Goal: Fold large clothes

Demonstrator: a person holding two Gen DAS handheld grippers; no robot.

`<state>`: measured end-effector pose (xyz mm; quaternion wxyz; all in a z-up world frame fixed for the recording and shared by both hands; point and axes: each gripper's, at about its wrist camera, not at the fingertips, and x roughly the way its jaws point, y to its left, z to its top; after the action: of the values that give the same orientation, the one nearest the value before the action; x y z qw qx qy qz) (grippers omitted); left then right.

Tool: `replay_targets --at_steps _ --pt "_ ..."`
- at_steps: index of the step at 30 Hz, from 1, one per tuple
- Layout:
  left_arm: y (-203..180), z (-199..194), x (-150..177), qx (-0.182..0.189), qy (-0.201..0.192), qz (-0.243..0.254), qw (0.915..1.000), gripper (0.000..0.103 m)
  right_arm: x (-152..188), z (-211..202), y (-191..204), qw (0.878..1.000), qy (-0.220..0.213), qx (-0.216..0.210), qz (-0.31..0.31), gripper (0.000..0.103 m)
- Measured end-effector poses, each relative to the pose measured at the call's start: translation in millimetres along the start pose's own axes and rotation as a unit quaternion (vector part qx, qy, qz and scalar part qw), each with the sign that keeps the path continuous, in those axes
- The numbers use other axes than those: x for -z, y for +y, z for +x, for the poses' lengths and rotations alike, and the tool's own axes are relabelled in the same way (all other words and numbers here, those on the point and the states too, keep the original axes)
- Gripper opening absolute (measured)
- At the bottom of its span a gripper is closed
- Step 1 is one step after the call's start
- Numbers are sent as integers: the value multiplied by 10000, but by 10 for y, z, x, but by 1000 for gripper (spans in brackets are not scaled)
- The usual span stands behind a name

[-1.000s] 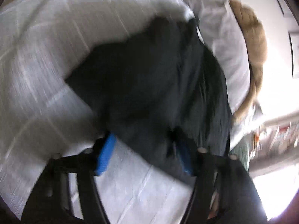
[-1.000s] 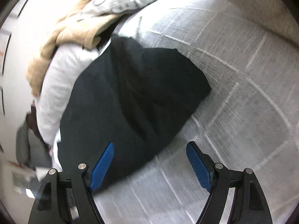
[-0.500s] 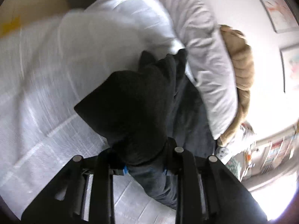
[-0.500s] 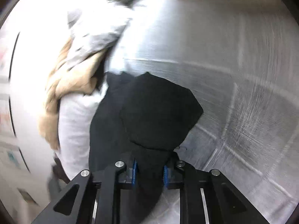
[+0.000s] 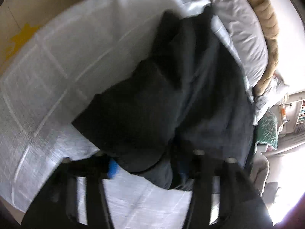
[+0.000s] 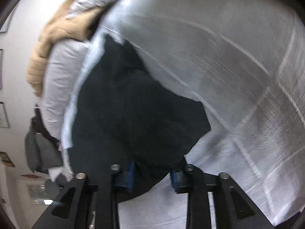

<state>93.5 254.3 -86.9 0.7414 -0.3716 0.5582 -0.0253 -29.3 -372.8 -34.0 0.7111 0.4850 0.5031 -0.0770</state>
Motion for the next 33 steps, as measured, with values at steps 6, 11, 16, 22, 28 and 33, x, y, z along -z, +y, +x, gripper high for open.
replay_targets --at_steps 6,11,16,22,28,33 --pt "181 -687 -114 -388 -1022 -259 9937 69 -85 -460 -134 9996 -276 -15 -48 60" --pt "-214 -1110 -77 -1231 -2537 783 9562 69 -34 -910 281 9726 -1836 969 -1048 60" --pt "-875 -706 8 -1039 -2799 2220 9282 69 260 -600 1103 9091 -2562 1704 -2809 25" --pt "-1224 40 -24 -1294 -2673 3088 9036 69 319 91 1333 8702 -2375 2213 -3706 20" --pt "-806 273 -270 -1713 -2226 2486 9270 57 36 160 815 8813 -2243 2256 -3496 3" --pt "-723 132 -304 -2172 -2260 2341 9203 57 -127 -84 577 9099 -2223 2127 -2781 13"
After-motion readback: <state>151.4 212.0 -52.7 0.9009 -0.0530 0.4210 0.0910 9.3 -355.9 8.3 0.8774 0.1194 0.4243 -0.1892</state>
